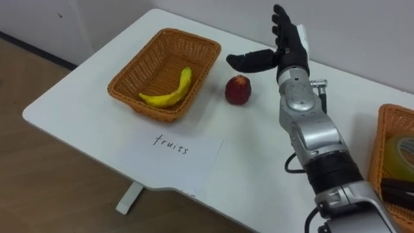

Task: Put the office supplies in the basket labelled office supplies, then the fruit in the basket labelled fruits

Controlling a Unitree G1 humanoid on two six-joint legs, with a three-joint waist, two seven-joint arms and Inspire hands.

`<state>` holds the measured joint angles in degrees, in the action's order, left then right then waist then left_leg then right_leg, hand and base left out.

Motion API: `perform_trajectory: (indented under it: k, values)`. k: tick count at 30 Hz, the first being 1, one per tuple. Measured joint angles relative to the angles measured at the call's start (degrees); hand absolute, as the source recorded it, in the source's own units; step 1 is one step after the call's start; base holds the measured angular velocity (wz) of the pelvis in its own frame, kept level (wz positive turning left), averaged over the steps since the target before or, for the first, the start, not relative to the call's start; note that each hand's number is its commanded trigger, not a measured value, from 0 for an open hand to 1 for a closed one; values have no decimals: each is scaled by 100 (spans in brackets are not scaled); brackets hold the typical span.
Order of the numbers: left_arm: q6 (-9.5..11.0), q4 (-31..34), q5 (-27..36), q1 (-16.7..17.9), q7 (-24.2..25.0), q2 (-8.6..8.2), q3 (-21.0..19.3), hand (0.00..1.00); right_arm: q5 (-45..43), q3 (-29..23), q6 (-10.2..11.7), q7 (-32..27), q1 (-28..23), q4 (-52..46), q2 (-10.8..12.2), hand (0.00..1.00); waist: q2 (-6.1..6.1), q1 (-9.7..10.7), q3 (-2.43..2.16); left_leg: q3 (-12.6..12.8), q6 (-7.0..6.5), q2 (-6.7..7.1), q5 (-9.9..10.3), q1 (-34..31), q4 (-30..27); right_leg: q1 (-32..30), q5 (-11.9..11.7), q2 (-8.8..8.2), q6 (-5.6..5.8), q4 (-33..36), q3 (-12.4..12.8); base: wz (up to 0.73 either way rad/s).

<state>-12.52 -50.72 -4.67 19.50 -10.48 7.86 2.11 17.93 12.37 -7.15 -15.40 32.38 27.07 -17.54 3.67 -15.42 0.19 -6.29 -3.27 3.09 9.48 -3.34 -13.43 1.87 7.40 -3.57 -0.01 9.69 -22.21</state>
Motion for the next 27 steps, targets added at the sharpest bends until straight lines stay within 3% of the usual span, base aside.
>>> perform_trajectory:
  k: [10, 23, 27]
  values:
    - [-4, -1, -5, 2, 6, -10, 123, 0, 25, 6, 0, 77, 0, 459, 0, 0, -17, -34, 39, -6, -2, 2, -1, 2, 13, 4, 0, 0, 1, 0, 0, 0]
    - [-3, 2, -3, 4, 113, -6, 137, 0, -15, 5, 0, 241, 0, 485, 0, 0, -18, -30, 41, -30, -16, 25, -10, 8, 4, 20, 5, -23, 9, 5, -64, 0]
    - [2, 4, -3, 3, 116, 5, 136, 0, -19, 28, 0, 270, 0, 488, 0, 0, -17, -46, 74, -31, -27, 40, -16, 9, -3, 13, 7, -41, 13, 10, -72, 0]
